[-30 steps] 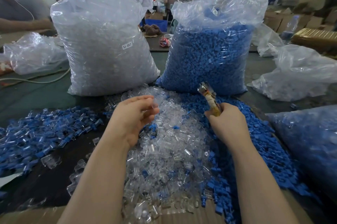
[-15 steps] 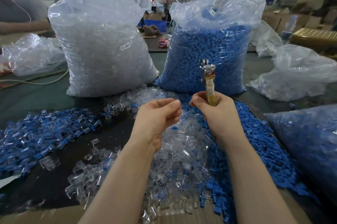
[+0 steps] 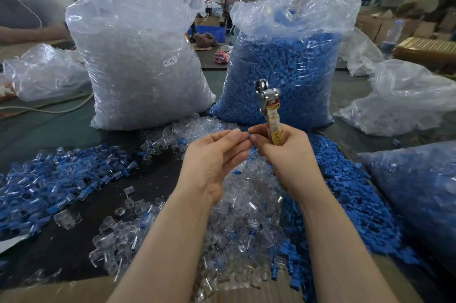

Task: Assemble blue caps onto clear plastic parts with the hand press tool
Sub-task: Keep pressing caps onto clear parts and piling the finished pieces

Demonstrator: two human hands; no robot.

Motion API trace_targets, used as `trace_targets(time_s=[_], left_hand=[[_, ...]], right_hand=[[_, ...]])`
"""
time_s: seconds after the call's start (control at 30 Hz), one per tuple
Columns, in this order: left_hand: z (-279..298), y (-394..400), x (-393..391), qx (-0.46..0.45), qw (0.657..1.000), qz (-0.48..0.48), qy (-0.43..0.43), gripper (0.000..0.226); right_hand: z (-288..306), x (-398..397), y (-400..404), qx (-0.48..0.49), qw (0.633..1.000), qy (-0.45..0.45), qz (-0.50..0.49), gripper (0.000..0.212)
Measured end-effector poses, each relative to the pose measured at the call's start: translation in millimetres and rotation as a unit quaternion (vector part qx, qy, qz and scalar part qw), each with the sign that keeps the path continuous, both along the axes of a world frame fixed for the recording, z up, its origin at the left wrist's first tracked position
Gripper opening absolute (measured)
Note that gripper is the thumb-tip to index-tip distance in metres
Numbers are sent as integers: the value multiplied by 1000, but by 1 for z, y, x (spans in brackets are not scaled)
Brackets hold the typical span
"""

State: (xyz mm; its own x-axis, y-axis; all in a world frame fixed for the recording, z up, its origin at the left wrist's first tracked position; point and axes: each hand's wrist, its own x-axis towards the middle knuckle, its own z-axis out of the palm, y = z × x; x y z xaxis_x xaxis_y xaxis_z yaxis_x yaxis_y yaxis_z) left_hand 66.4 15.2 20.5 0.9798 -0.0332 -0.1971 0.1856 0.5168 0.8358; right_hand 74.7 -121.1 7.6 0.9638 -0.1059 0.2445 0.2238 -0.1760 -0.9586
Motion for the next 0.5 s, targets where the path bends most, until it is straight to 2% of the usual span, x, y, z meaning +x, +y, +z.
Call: trace_targets(time_s=[0.27, 0.5], left_hand=[[0, -1, 0, 28, 999, -7, -23, 7], [1, -1, 0, 38, 999, 5, -19, 7]], right_hand=[[0, -3, 0, -6, 1000, -12, -11, 15], [-2, -1, -2, 57, 998, -4, -16, 7]])
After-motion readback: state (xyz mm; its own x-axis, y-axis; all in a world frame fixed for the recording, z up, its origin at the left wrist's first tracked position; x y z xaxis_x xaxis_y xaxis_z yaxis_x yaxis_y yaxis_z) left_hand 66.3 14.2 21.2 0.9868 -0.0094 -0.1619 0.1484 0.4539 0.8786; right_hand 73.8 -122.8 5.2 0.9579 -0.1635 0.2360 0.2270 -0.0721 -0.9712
